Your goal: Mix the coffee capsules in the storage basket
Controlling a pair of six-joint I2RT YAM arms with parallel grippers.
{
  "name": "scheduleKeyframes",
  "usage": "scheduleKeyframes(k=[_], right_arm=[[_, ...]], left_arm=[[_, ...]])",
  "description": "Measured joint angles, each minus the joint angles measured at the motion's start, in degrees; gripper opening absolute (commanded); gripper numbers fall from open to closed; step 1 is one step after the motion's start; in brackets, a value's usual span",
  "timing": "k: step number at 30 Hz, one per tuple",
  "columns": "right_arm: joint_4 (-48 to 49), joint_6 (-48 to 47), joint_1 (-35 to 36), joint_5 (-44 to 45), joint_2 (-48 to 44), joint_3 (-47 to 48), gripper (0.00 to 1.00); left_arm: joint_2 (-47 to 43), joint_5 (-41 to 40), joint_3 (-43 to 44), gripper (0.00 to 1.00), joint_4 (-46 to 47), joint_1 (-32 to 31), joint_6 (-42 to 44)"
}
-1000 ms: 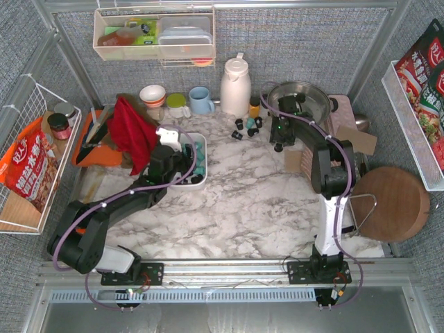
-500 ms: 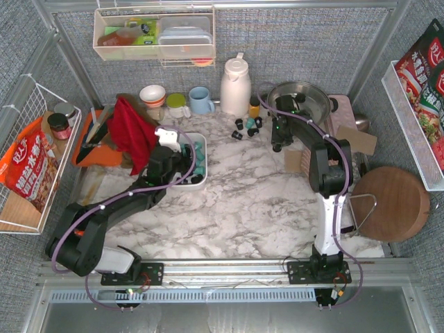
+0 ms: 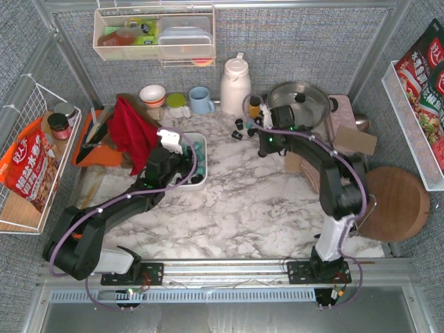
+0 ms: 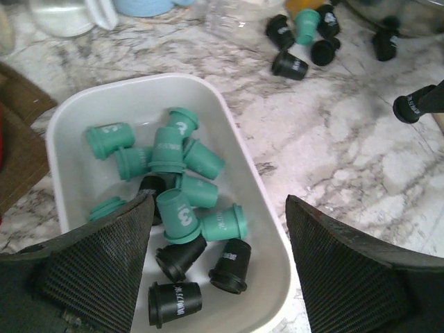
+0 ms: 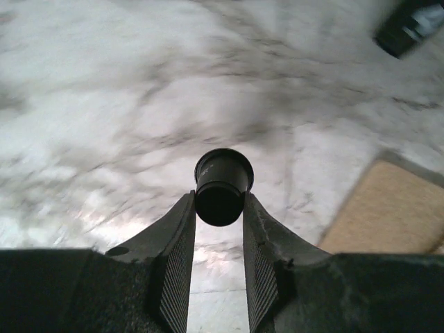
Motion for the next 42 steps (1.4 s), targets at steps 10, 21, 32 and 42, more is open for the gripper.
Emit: scheduleKeyframes(k=[10,21,32,42], right_arm=[[40.61,-25.42,12.94,-15.65,-32.46,-41.48,0.17],[78.66,-43.74,15.85,-22.93,-29.00,-57.86,0.18],[98.29,-49.03,17.49,-20.46,-22.45,-60.37,0.18],[98.25,-49.75,17.49,-20.83,-23.37,-60.28,0.18]], left_arm=[[0.76,11.72,1.01,0.99,2.95,0.00,-0.35],[-0.79,16.31,-0.13,0.99,8.04,-2.51,-8.44],[5.25,16.61,2.49,0.88,10.64,-9.25,-9.62],[7.93,17.84,5.95,0.89,10.62,-10.40,-8.20]])
